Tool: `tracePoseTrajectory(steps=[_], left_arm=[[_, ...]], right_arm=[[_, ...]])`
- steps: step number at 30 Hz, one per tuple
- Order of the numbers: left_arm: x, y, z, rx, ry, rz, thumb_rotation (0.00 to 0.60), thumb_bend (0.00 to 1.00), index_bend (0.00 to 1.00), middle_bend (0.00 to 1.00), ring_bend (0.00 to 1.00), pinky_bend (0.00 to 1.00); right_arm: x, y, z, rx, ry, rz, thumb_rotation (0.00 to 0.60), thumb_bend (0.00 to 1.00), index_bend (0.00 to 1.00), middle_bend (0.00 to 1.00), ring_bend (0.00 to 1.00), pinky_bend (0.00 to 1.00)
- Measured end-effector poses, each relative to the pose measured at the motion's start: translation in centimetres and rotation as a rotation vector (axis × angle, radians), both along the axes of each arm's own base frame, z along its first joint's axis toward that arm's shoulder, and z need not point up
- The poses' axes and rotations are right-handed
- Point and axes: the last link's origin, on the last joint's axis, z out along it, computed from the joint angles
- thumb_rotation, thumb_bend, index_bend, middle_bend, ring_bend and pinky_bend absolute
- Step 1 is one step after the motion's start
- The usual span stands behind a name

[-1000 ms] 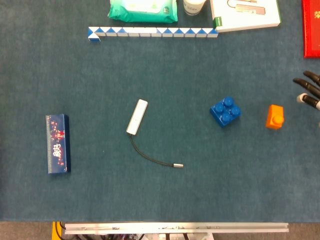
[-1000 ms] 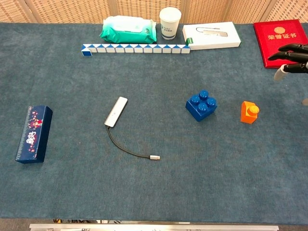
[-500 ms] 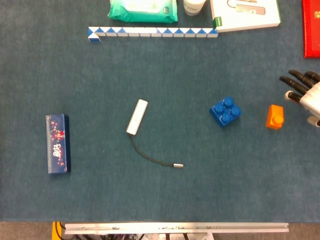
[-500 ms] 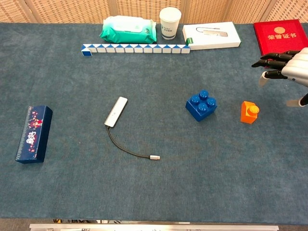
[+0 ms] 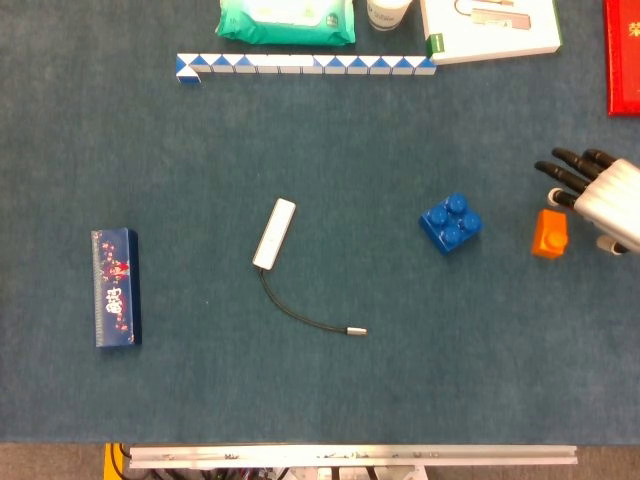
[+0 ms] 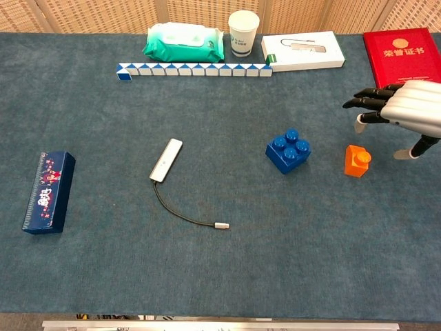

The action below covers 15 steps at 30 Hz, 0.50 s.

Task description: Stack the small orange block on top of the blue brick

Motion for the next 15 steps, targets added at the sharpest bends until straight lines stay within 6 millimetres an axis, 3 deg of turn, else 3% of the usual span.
tracePoseTrajectory(steps=[15], left_arm=[[-0.3, 0.2, 0.2, 0.011, -0.004, 0.014, 0.6, 0.05, 0.38, 0.39, 0.29, 0.45]], right_arm=[[0.6, -0.9, -1.8, 0.044, 0.029, 0.03, 0.6, 0.12, 0.38, 0.08, 0.01, 0.22]])
